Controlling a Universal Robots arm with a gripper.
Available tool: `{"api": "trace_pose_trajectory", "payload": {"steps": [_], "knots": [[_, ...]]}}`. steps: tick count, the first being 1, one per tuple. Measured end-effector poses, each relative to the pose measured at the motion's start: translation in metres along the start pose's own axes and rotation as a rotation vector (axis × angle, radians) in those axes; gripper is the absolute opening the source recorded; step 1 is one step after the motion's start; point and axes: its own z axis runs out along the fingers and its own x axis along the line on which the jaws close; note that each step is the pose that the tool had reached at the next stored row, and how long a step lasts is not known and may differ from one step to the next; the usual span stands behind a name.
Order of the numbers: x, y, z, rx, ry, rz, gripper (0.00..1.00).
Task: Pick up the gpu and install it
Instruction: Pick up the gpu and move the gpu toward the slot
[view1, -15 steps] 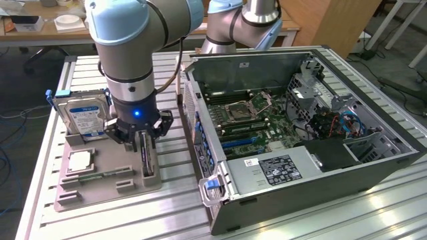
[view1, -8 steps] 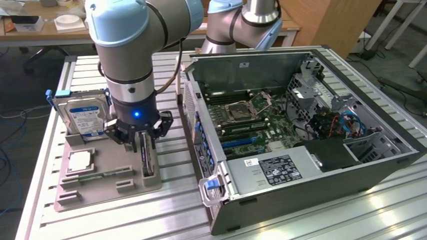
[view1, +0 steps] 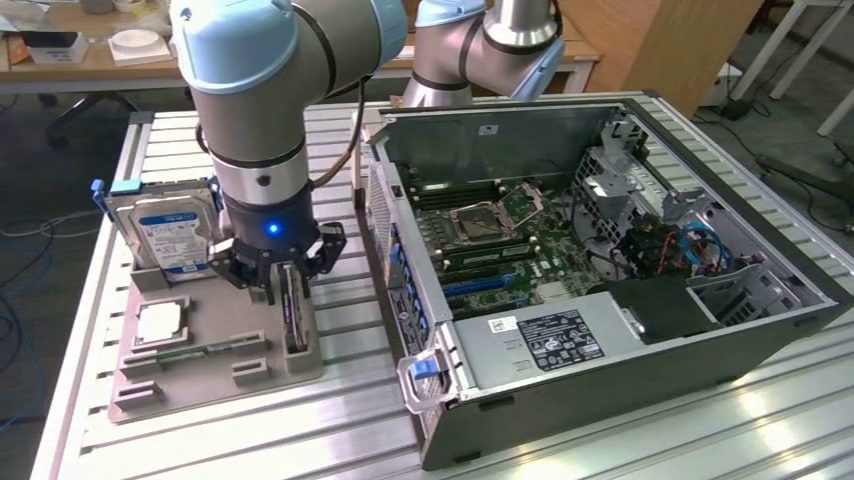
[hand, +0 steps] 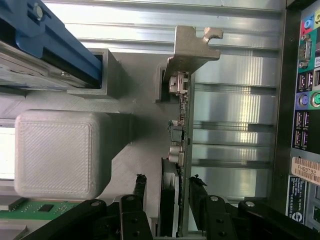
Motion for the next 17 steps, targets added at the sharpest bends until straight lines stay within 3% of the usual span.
{"api": "trace_pose_trajectory", "payload": {"steps": [2, 3, 8, 9, 17], "knots": [[0.0000, 0.0000, 0.0000, 0.0000, 0.0000, 0.000, 0.46], [0.0000, 0.0000, 0.0000, 0.0000, 0.0000, 0.000, 0.39], [0.0000, 0.0000, 0.0000, 0.0001, 0.0000, 0.000, 0.38], [0.0000, 0.0000, 0.0000, 0.0000, 0.0000, 0.000, 0.27], [0.0000, 0.0000, 0.0000, 0.0000, 0.0000, 0.000, 0.27]]}}
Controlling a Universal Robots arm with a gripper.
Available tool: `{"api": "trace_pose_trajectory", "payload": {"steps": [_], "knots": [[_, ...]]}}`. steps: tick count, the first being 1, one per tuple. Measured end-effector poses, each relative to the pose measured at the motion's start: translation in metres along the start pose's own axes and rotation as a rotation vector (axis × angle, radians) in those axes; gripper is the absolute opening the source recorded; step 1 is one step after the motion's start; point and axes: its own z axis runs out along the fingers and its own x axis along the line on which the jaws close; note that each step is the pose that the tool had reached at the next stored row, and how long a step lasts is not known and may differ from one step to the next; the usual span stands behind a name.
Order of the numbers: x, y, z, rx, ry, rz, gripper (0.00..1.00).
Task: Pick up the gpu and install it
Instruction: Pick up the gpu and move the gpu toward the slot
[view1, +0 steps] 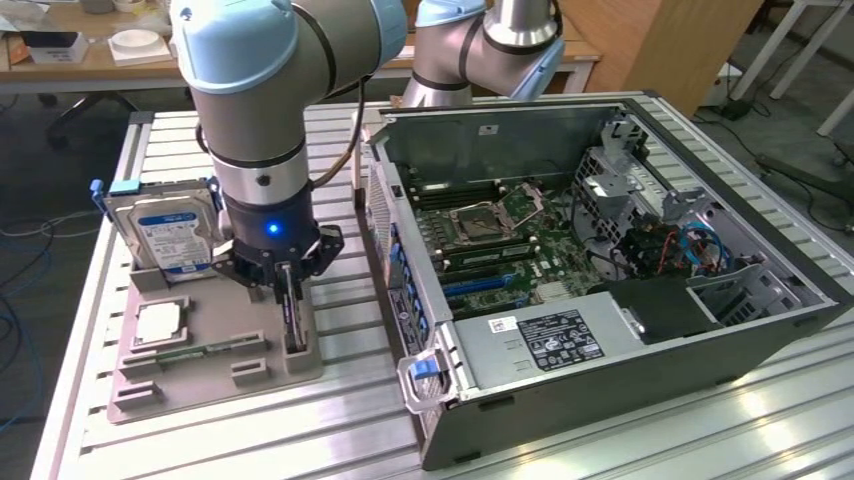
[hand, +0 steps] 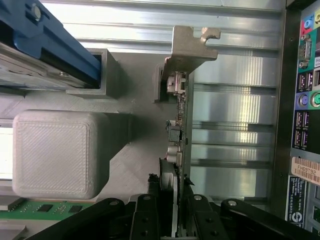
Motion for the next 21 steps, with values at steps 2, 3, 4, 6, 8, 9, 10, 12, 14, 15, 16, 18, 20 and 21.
{"api": "trace_pose_trajectory", "payload": {"steps": [2, 3, 4, 6, 8, 9, 10, 12, 14, 15, 16, 18, 20, 21], "knots": [[0.000, 0.0000, 0.0000, -0.0006, -0.0001, 0.000, 0.27], [0.000, 0.0001, -0.0001, -0.0013, -0.0002, 0.000, 0.27], [0.000, 0.0001, -0.0007, -0.0020, -0.0003, 0.000, 0.27], [0.000, 0.0001, -0.0028, -0.0021, -0.0001, 0.000, 0.27], [0.000, 0.0002, -0.0058, -0.0022, -0.0002, 0.000, 0.27], [0.000, 0.0002, -0.0072, -0.0024, -0.0001, 0.000, 0.27], [0.000, 0.0003, -0.0084, -0.0025, -0.0001, 0.000, 0.27], [0.000, 0.0004, -0.0108, -0.0027, 0.0000, 0.000, 0.27], [0.000, 0.0005, -0.0138, -0.0030, -0.0001, 0.000, 0.27], [0.000, 0.0005, -0.0154, -0.0032, -0.0002, 0.000, 0.27], [0.000, 0.0006, -0.0169, -0.0034, 0.0000, 0.000, 0.27], [0.000, 0.0007, -0.0196, -0.0036, -0.0001, 0.000, 0.27], [0.000, 0.0007, -0.0222, -0.0037, -0.0001, 0.000, 0.27], [0.000, 0.0008, -0.0234, -0.0038, -0.0001, 0.000, 0.27]]}}
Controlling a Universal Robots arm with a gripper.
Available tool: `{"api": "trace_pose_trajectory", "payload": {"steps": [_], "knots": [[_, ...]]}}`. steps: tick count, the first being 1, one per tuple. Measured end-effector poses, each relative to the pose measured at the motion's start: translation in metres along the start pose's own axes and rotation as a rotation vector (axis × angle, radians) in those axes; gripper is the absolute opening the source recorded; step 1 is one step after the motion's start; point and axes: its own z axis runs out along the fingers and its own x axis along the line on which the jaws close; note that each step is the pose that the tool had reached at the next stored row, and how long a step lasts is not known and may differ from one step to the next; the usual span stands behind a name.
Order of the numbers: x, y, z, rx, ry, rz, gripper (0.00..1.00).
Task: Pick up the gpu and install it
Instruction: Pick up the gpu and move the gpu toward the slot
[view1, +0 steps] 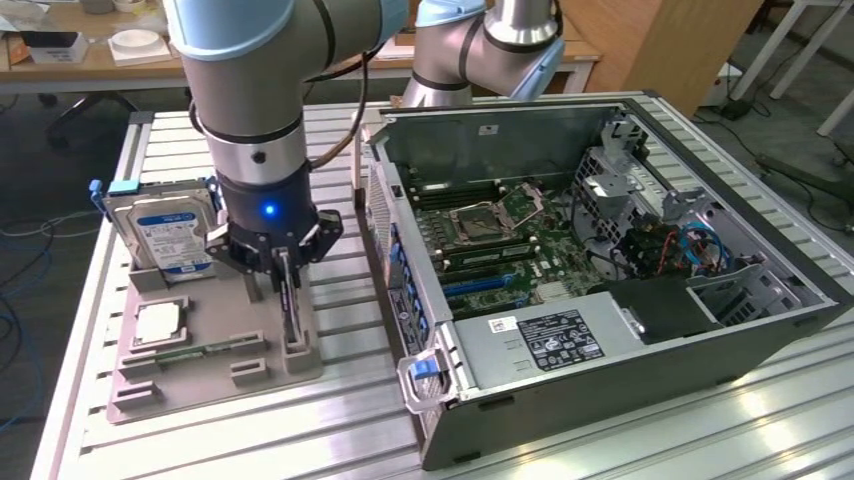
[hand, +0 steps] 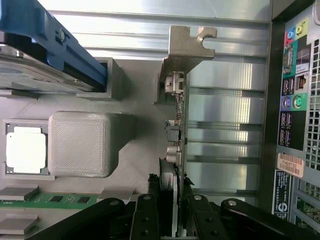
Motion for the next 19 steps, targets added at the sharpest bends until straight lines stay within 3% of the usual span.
{"api": "trace_pose_trajectory", "payload": {"steps": [19], "knots": [[0.000, 0.0006, -0.0163, -0.0031, -0.0002, 0.000, 0.27]]}}
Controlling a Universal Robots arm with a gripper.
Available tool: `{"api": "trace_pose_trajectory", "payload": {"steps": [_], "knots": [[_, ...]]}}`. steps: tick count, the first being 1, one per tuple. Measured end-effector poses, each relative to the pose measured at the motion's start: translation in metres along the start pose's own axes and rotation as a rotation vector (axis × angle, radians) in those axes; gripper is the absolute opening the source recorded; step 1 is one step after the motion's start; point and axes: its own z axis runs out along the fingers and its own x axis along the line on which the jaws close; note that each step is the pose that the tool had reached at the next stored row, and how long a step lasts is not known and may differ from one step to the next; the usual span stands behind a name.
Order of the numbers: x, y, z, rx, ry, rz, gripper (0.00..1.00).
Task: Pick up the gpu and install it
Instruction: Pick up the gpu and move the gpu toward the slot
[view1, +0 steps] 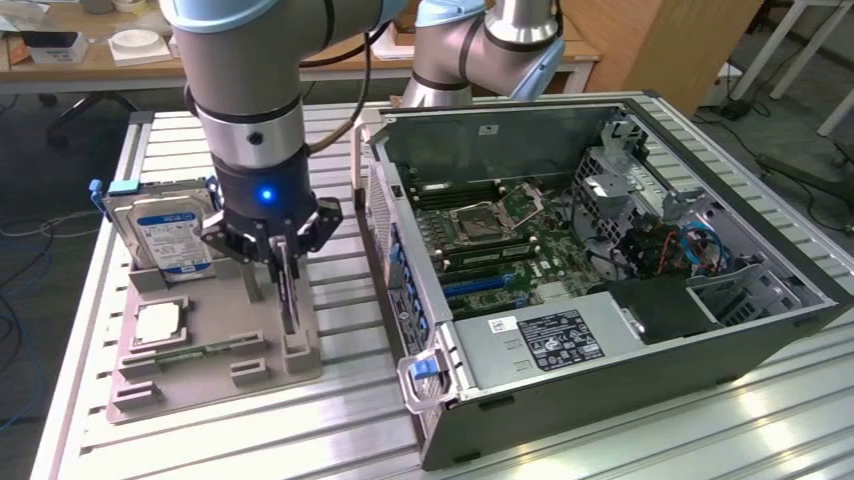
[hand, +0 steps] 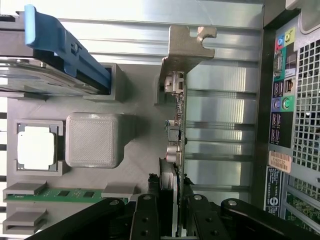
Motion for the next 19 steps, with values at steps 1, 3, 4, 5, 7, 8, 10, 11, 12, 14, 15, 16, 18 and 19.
{"api": "trace_pose_trajectory", "payload": {"steps": [1, 3, 4, 5, 7, 8, 10, 11, 12, 14, 15, 16, 18, 19], "knots": [[0.0000, 0.0000, -0.0004, 0.0000, 0.0001, 0.000, 0.27], [0.0001, 0.0000, -0.0015, -0.0001, 0.0003, 0.000, 0.27], [0.0000, 0.0001, -0.0021, -0.0003, 0.0001, 0.000, 0.27], [0.0000, 0.0001, -0.0027, -0.0003, 0.0002, 0.000, 0.27], [0.0000, 0.0001, -0.0039, -0.0005, 0.0001, 0.000, 0.27], [0.0000, 0.0002, -0.0046, -0.0005, 0.0001, 0.000, 0.27], [0.0000, 0.0002, -0.0055, -0.0005, 0.0000, 0.000, 0.27], [0.0000, 0.0002, -0.0062, -0.0005, 0.0001, 0.000, 0.27], [0.0000, 0.0003, -0.0066, -0.0006, 0.0000, 0.000, 0.27], [0.0000, 0.0003, -0.0074, -0.0006, 0.0000, 0.000, 0.27], [0.0000, 0.0003, -0.0079, -0.0006, 0.0000, 0.000, 0.27], [0.0001, 0.0003, -0.0084, -0.0009, 0.0002, 0.000, 0.27], [0.0000, 0.0004, -0.0093, -0.0013, 0.0000, 0.000, 0.27], [0.0000, 0.0004, -0.0099, -0.0012, 0.0000, 0.000, 0.27]]}}
